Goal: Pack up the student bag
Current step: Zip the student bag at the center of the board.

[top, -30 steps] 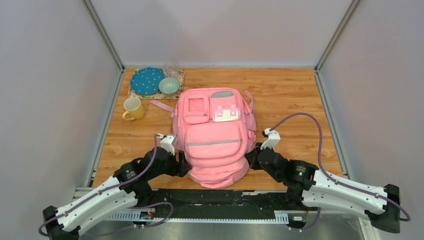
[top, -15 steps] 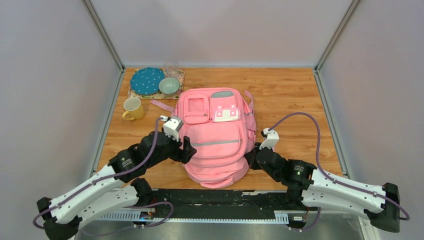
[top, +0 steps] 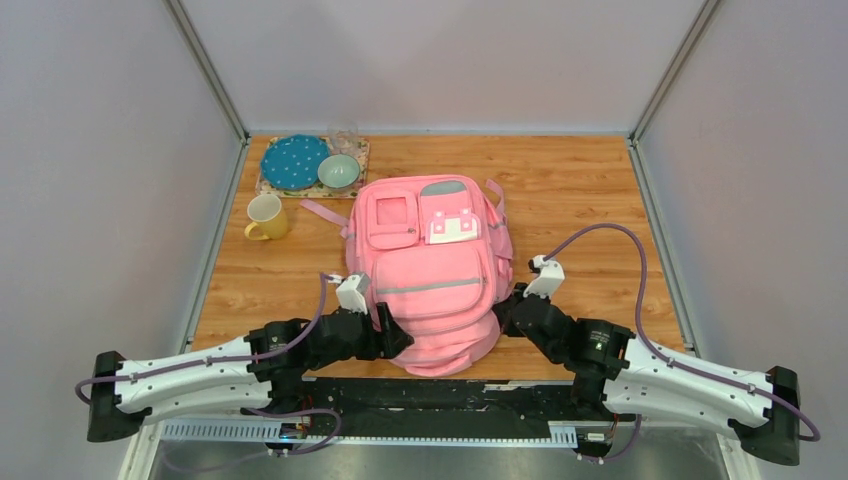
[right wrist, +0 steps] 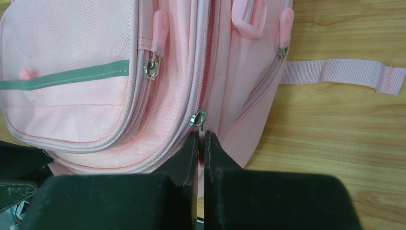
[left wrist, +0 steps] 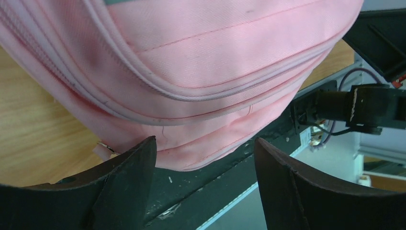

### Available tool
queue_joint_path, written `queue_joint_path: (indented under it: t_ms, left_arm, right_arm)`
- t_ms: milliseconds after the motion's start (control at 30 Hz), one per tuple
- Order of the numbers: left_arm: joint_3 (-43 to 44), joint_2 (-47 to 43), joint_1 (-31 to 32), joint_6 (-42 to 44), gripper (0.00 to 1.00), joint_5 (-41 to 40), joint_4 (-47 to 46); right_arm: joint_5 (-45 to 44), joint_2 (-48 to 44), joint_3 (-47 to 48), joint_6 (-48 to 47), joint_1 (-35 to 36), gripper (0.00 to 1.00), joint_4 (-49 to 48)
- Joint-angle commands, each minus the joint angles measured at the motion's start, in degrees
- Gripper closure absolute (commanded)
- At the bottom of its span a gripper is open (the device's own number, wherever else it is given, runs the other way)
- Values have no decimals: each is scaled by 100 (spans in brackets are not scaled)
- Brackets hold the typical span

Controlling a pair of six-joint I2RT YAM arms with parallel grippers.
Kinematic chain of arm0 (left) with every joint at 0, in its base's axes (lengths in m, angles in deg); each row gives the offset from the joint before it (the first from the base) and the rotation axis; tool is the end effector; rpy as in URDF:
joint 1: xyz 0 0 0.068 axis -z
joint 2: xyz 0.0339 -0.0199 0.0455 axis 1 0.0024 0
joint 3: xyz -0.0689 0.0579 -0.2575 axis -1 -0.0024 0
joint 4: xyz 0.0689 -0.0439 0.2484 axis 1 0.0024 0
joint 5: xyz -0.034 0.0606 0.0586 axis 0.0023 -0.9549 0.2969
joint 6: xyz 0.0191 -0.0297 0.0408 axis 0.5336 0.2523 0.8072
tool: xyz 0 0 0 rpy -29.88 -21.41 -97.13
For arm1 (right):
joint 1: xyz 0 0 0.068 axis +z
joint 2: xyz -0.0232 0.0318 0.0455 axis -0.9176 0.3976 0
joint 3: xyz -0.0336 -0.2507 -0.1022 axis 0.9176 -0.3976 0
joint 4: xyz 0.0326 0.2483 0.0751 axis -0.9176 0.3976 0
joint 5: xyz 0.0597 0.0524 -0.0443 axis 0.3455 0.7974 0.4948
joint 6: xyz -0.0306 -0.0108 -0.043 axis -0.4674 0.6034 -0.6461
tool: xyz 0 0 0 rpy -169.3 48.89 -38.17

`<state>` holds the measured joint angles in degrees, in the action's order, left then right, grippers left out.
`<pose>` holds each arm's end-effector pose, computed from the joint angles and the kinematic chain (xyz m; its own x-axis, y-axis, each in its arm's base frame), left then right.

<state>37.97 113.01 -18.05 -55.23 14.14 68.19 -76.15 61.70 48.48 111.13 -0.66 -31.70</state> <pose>0.0556 -0.1336 0.2259 -0.8183 -0.2275 -0.5278 0.2074 0.7395 -0.6404 0.0767 0.1226 0.2284 -0.6292 0.1974 -0.7518 -0.1414 0.9220 0.3604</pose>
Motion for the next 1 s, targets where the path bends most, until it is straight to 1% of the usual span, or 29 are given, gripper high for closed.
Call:
queue_joint_path:
  t_ms: [0,167,233,300,400,467,500,533,567,633,700,833,967]
  left_arm:
    - [-354,-22,166,-1576,19,-119,-563]
    - [-821,110,184,-2156,18,-4,-1127]
    - [-988,215,184,-2219,18,136,-1284]
    - [-989,294,184,-2262,18,171,-1242]
    - [-910,164,184,-2193,18,102,-1031]
    - [-639,67,184,-1982,18,-38,-628]
    - [-489,-38,184,-1868,18,-257,-417]
    - [-331,-83,184,-1580,18,-381,2]
    - [-16,-101,184,-1490,18,-478,207]
    - [302,-162,184,-1454,17,-619,873]
    - [487,-258,184,-1733,17,-593,1244]
    - [234,-426,193,-2436,17,-295,1483]
    - [-22,-225,184,-2763,17,276,1299]
  right_arm:
    - [-459,19,247,154,-43,100,146]
    - [-459,11,256,277,-43,100,137]
    - [-450,-15,256,277,-52,100,137]
    - [-441,-24,256,286,-43,100,146]
    - [-450,-33,256,268,-43,100,146]
    - [-450,-42,247,277,-43,100,154]
    - [-450,-25,247,277,-43,100,146]
    - [-459,-33,239,277,-43,100,154]
    - [-459,-33,239,277,-43,100,154]
    - [-459,-42,239,295,-52,100,154]
    - [-467,-33,239,312,-34,100,154]
    - [-503,-7,265,312,-43,100,146]
    - [-494,11,274,426,-43,100,181]
